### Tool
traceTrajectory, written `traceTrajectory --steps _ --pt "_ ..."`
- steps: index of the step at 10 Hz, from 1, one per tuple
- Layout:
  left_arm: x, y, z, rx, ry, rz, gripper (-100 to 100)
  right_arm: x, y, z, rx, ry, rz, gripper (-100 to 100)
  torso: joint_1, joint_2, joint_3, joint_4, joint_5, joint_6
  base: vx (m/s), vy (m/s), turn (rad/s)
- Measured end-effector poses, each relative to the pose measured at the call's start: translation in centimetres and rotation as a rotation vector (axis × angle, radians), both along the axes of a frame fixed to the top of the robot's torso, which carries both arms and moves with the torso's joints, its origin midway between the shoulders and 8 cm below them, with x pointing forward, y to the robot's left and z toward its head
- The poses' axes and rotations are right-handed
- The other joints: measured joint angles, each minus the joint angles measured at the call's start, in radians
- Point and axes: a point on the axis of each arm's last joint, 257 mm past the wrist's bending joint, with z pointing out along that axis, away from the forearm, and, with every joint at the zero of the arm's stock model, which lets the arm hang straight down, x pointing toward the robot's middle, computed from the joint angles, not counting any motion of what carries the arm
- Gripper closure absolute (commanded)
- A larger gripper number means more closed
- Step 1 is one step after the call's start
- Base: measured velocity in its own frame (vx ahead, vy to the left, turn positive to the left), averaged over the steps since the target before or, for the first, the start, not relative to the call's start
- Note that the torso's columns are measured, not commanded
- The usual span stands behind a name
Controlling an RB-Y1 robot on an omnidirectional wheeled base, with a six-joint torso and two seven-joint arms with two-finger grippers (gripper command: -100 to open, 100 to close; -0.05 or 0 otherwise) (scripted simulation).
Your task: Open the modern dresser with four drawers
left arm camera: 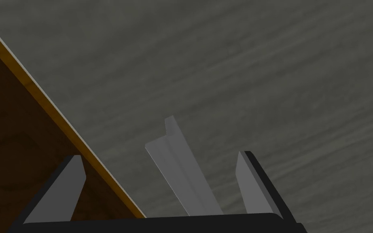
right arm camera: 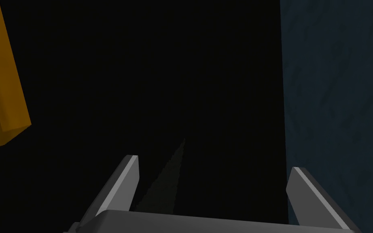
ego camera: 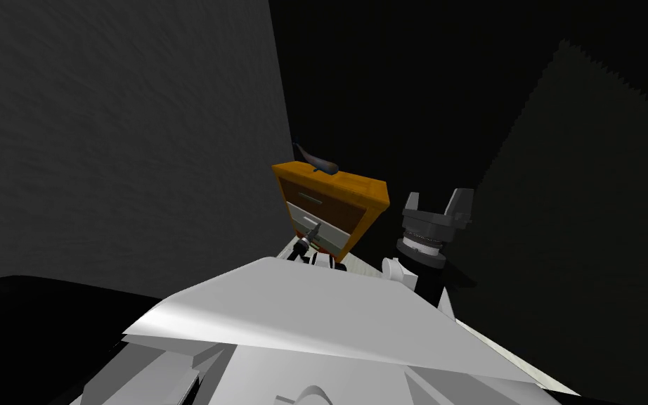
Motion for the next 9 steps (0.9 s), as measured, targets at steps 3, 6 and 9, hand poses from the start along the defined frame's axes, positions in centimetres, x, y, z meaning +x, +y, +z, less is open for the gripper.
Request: traceTrajectory --steps 3,6,9 --pt "-0.4 -1.6 0.1 -0.006 0.001 0.028 -100 0.0 0.0 0.0 0.000 0.000 0.000 0 0.004 0.000 0.000 0.000 0.001 0.000 0.024 0.084 -0.103" --pt "-0.6 -2.6 0.1 0.000 0.001 0.049 -100 0.0 0.0 0.0 0.000 0.000 0.000 0 0.000 0.000 0.000 0.000 0.000 0.000 0.018 0.057 -0.067" --pt "-0.5 -2.3 0.0 0.013 -0.001 0.052 100 0.0 0.0 0.0 0.000 0.000 0.000 0 -0.002 0.002 0.001 0.001 0.000 0.000 -0.023 -0.027 0.092"
